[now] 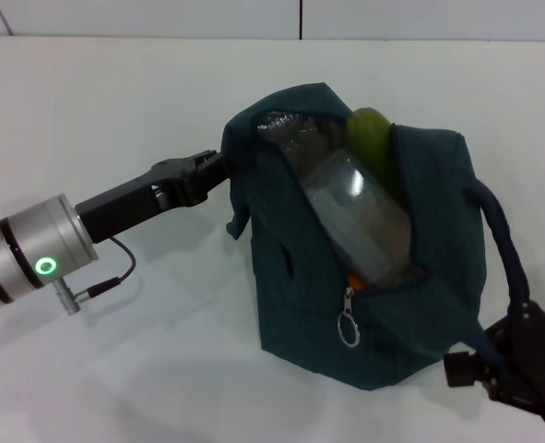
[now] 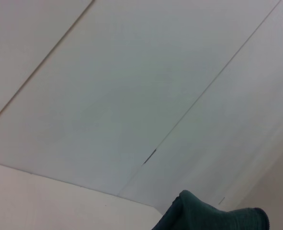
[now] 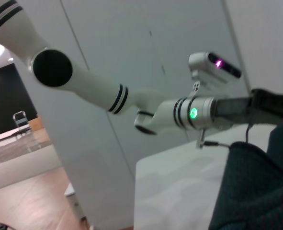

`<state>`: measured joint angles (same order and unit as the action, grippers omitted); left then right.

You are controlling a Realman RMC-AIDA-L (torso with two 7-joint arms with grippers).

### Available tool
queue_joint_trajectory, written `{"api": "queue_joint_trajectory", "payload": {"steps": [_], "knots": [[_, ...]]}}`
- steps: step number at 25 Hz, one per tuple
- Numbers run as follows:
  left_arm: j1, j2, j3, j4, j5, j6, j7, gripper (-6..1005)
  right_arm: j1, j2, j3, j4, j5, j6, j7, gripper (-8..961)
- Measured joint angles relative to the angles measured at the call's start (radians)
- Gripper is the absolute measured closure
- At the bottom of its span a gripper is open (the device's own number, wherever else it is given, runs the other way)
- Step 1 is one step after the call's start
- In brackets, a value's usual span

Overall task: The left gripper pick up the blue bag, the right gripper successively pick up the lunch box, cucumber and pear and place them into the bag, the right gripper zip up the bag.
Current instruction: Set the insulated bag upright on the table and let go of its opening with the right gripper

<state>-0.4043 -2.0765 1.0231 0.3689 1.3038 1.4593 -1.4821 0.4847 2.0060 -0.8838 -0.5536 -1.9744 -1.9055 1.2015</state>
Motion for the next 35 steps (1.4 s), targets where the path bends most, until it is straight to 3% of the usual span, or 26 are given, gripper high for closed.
{"api": "queue_joint_trajectory", "payload": {"steps": [7,11,17,25,35], "knots": [[0.001,-0.001,0.0,0.0,0.0,-0.005,0.0,942,0.024,-0.003,-0.015,0.025,-0.056,0.002,0.029,950],[0.012,-0.002,0.0,0.001,-0.001,-0.007,0.0,942,0.008,-0.016,0.065,0.027,-0.052,-0.006,0.031,951],[0.018,-0.005,0.0,0.001,-0.011,-0.003,-0.01,941,-0.035,-0.019,0.199,-0.001,-0.027,-0.031,0.012,951],[-0.026,-0.009,-0.002,-0.043,-0.061,-0.01,-0.026,940,-0.026,0.002,0.182,0.002,-0.018,-0.033,0.009,950],[-0.048,-0.009,0.0,-0.052,-0.085,-0.025,-0.128,939,-0.028,0.004,0.194,0.009,0.014,-0.02,-0.016,950]]}}
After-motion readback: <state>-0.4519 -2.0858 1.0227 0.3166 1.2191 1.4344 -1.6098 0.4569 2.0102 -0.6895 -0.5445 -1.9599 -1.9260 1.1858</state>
